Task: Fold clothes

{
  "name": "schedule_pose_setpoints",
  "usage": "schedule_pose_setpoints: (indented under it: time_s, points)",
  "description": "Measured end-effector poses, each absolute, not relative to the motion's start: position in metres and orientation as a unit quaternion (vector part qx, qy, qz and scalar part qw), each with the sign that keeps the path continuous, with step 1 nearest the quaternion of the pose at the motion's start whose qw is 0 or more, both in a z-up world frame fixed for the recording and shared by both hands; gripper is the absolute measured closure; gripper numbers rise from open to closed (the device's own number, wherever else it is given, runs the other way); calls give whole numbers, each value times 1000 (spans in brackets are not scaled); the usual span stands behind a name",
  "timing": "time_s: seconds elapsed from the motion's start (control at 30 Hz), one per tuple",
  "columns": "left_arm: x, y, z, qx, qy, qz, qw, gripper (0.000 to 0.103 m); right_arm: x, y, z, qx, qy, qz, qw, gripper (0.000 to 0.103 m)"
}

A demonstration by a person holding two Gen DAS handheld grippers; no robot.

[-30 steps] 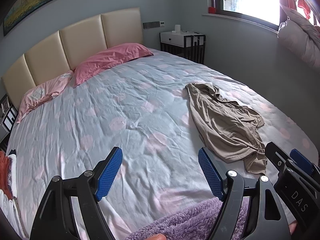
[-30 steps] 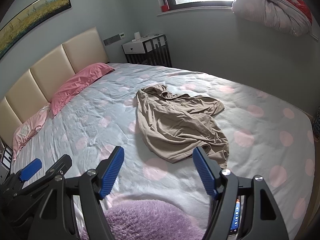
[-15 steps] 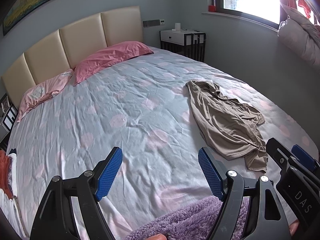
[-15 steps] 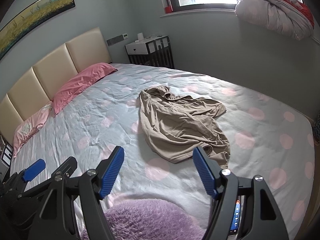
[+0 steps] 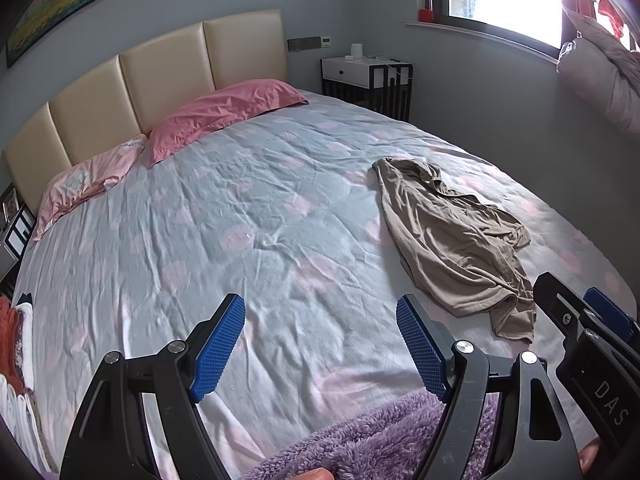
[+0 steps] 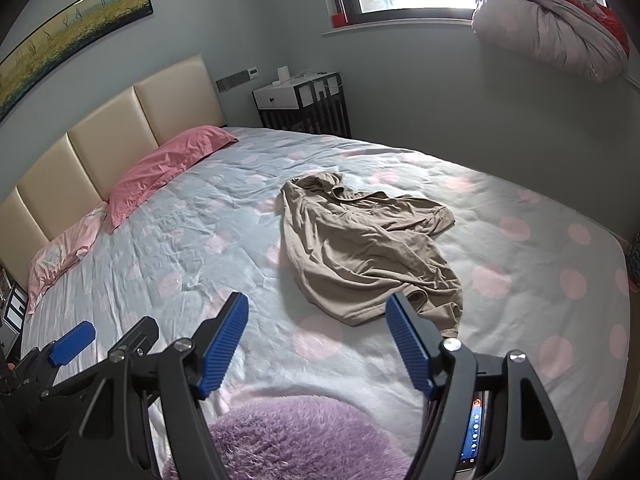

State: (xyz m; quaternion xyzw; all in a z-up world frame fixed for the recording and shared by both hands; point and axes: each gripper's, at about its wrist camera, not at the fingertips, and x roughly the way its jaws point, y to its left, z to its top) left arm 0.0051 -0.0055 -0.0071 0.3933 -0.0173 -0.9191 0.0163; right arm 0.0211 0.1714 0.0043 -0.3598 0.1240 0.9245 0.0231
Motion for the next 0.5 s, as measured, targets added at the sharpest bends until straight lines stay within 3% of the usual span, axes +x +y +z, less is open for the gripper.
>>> schedule_pose_setpoints:
  time_s: [0.5]
  points:
    - [7, -7, -6, 394, -16, -919, 18, 24, 22, 166, 2, -363, 125, 923, 14, 32]
